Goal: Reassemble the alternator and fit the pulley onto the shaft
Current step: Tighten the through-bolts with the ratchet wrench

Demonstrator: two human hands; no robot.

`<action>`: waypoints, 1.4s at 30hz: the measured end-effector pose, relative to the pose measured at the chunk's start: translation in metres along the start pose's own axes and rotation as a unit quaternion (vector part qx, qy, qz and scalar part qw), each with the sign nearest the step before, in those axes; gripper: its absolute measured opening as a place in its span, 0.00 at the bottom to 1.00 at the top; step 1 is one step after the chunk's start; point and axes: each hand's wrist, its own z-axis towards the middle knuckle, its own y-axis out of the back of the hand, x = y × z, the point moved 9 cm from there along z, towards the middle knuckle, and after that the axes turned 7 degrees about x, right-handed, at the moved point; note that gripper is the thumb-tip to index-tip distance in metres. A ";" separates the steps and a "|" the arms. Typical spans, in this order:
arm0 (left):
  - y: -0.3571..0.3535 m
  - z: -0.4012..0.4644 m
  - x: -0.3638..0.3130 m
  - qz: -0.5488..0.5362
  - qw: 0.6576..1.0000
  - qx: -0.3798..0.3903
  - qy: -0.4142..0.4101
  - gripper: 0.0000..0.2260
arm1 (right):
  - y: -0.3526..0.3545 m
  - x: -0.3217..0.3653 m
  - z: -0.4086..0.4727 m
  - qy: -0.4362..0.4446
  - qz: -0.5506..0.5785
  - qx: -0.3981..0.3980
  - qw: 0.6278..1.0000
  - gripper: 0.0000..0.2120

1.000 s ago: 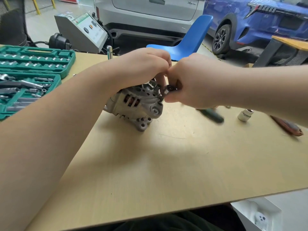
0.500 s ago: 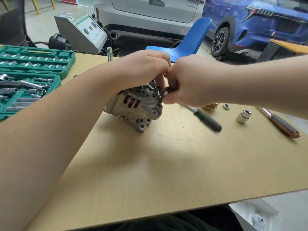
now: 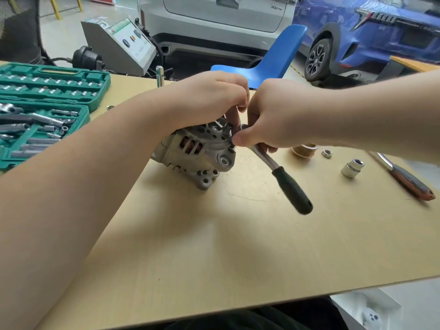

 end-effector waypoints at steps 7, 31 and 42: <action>-0.002 0.002 -0.001 0.005 1.000 0.000 0.000 0.08 | -0.009 0.038 -0.028 0.322 -0.359 -0.091 0.871 0.10; 0.000 -0.002 0.000 -0.010 1.000 -0.001 0.003 0.09 | -0.001 0.000 -0.005 0.019 -0.042 -0.022 0.999 0.19; -0.002 0.000 -0.001 -0.002 1.000 0.000 -0.005 0.09 | -0.007 0.044 -0.029 0.346 -0.357 -0.085 0.863 0.07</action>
